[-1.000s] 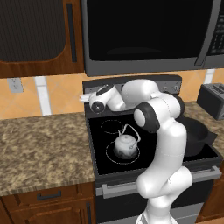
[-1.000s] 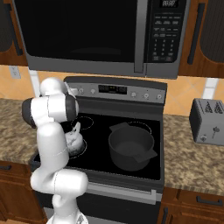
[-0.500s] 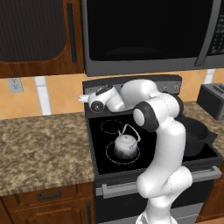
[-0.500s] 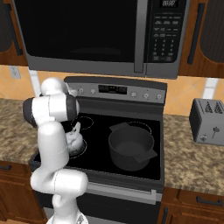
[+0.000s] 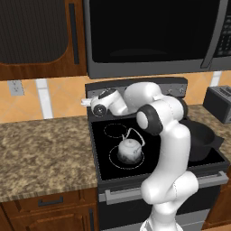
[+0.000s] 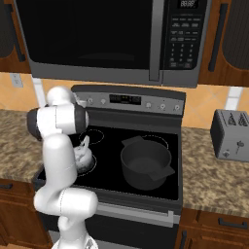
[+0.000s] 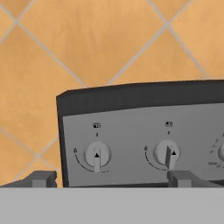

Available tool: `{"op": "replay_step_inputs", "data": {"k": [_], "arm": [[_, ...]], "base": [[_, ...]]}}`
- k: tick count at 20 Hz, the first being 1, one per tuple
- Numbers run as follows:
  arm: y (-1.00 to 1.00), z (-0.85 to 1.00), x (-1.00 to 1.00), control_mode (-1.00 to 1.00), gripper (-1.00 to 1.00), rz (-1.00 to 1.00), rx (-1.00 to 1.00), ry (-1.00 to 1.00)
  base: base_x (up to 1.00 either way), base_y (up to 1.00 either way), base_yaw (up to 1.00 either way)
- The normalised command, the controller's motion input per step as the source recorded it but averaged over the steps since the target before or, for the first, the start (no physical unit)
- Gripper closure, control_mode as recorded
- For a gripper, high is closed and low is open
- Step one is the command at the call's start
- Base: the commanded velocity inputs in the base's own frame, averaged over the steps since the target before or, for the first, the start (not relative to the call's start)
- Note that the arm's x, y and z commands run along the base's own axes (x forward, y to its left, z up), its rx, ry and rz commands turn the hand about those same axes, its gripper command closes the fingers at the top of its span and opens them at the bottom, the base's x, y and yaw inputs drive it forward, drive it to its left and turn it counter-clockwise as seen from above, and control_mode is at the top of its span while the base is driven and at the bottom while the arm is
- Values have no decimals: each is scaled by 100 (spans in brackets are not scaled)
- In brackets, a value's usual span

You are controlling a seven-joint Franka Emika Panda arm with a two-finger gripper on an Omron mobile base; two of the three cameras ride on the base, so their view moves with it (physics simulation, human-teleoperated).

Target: Pick the kettle from the counter and place it on a stove burner. Then turn the burner on.

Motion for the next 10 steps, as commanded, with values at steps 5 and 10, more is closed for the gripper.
{"op": "replay_step_inputs", "data": {"k": [5, 10], "arm": [[0, -9, 25, -100, -100, 0, 0, 0], [0, -9, 10, -100, -100, 0, 0, 0]], "base": [[0, 0, 0], [0, 0, 0]]}}
